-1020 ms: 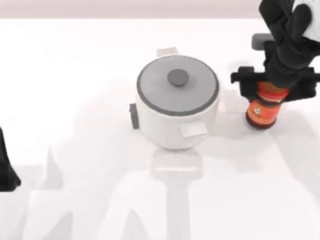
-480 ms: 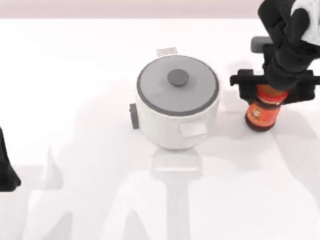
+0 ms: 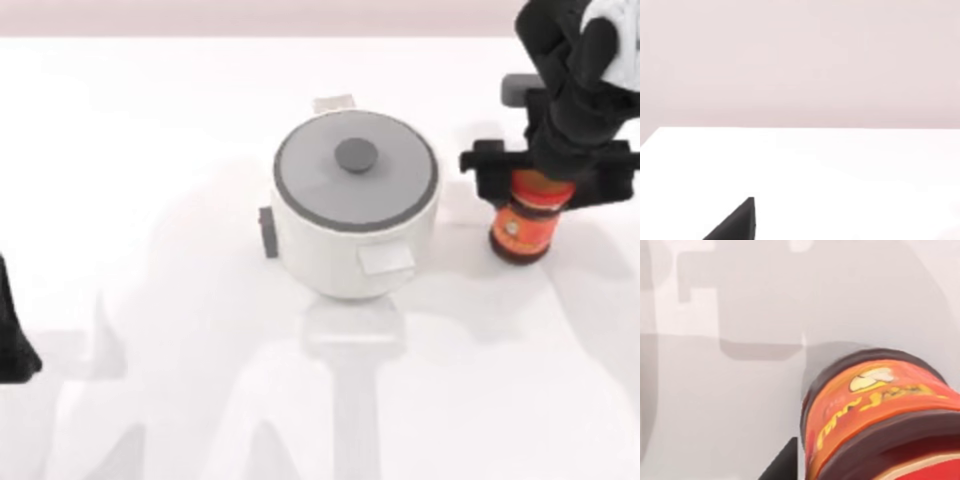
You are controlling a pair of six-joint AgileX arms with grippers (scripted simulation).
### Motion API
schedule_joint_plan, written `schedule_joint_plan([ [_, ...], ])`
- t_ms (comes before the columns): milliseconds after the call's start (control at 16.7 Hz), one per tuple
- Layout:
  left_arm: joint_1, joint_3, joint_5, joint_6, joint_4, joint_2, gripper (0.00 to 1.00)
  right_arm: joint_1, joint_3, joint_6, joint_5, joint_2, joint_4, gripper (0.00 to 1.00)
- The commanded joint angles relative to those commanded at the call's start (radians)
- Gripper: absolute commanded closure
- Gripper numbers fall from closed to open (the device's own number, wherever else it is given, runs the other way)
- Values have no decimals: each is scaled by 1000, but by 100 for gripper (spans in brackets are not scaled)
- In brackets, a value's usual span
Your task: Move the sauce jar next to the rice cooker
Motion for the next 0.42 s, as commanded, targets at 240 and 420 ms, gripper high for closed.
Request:
schedule_joint_plan([
  [240, 0, 0, 0, 0, 0, 0, 0, 0, 0, 0, 0, 0, 0, 0],
  [420, 0, 0, 0, 0, 0, 0, 0, 0, 0, 0, 0, 0, 0, 0],
])
